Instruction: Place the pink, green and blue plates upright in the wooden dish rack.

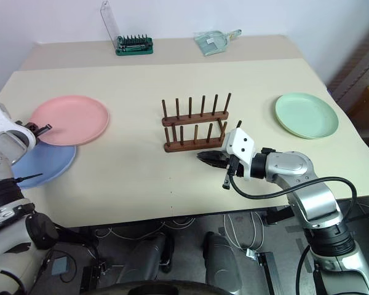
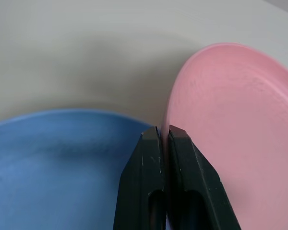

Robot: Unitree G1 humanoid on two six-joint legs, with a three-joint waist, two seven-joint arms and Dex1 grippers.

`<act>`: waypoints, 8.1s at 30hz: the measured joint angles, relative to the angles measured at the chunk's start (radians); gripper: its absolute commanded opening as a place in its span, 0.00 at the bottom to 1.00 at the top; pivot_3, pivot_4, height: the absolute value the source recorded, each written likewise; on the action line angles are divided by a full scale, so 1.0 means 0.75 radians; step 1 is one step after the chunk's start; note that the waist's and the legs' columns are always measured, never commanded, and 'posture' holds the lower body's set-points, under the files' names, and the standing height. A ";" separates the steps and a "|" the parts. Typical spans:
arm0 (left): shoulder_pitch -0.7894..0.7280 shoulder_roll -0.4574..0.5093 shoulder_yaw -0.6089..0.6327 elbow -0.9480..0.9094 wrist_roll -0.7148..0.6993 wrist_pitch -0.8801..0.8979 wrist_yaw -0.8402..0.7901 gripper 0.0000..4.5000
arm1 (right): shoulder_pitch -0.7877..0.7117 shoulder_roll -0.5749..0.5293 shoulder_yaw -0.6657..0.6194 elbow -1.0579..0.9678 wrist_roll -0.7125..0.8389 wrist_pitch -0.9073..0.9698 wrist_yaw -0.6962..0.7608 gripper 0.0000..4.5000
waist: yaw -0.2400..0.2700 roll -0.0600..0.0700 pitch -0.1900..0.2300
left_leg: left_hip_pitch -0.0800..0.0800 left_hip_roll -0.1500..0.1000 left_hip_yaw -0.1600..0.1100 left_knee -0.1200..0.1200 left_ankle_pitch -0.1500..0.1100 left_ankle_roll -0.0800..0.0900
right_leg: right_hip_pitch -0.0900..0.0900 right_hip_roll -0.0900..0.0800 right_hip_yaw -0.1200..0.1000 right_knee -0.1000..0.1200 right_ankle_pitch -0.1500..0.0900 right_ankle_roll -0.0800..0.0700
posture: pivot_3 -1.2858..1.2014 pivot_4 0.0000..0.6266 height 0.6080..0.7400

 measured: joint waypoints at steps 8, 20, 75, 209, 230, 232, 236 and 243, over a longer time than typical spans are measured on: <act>0.000 -0.055 -0.053 -0.327 -0.064 -0.285 -0.112 0.00 | -0.279 0.001 -0.099 0.029 0.042 0.040 -0.056 0.30 | 0.001 -0.002 0.001 | -0.001 0.000 0.000 -0.001 0.000 0.000 | 0.000 0.000 0.000 -0.001 0.000 0.000 | 0.52 0.24 0.97; -0.111 -0.234 -0.513 -0.614 -0.081 -0.328 -0.192 0.00 | -0.678 0.070 0.292 0.319 -0.643 -0.568 -0.269 0.96 | -0.001 -0.003 0.002 | -0.001 -0.001 0.004 0.000 0.003 0.004 | 0.000 0.003 0.000 -0.001 0.001 0.000 | 0.52 0.24 0.97; 0.654 0.198 -0.914 -0.827 -0.188 -0.540 -1.080 0.88 | -0.436 0.286 -0.536 0.148 0.815 0.420 -0.563 0.00 | -0.003 0.003 0.004 | -0.003 0.002 0.006 -0.005 0.001 0.001 | -0.006 0.000 0.007 -0.003 -0.001 -0.007 | 0.52 0.24 0.97; 0.685 0.041 -1.083 -0.828 -0.078 -0.593 -1.114 0.89 | -0.411 0.289 -0.377 0.263 1.340 0.604 -0.986 0.86 | -0.004 0.011 0.006 | -0.005 0.010 0.011 -0.001 0.001 0.007 | -0.007 0.004 0.004 -0.004 -0.001 -0.010 | 0.52 0.24 0.97; 0.635 -0.045 -0.912 -0.734 -0.024 -0.666 -0.922 1.00 | -0.535 -0.133 -0.073 0.078 0.317 0.128 -0.455 0.88 | -0.003 0.011 0.006 | -0.012 0.011 0.011 0.001 0.001 0.007 | -0.012 0.004 0.000 -0.004 0.000 -0.009 | 0.52 0.24 0.97; 0.585 -0.085 -0.770 -0.678 -0.021 -0.660 -0.784 1.00 | -0.553 -0.119 -0.034 0.078 0.244 0.060 -0.400 0.88 | -0.006 0.011 0.006 | -0.012 0.011 0.011 0.002 0.002 0.007 | -0.012 0.004 0.000 -0.003 0.000 -0.009 | 0.52 0.24 0.97; 0.478 -0.072 -0.377 -0.598 0.069 -0.583 -0.374 1.00 | -0.613 -0.084 0.179 0.097 -0.044 -0.199 -0.262 0.88 | -0.014 0.010 0.006 | -0.011 0.013 0.011 0.002 0.002 0.007 | -0.012 0.008 -0.001 -0.002 0.003 -0.004 | 0.52 0.24 0.97; 0.528 -0.031 0.012 -0.642 0.335 -0.281 0.120 1.00 | -0.618 0.063 0.262 0.235 -0.156 -0.325 -0.141 0.88 | 0.003 0.004 0.005 | -0.011 0.010 0.012 0.003 0.002 0.006 | -0.011 0.008 -0.001 -0.003 0.006 0.000 | 0.52 0.24 0.97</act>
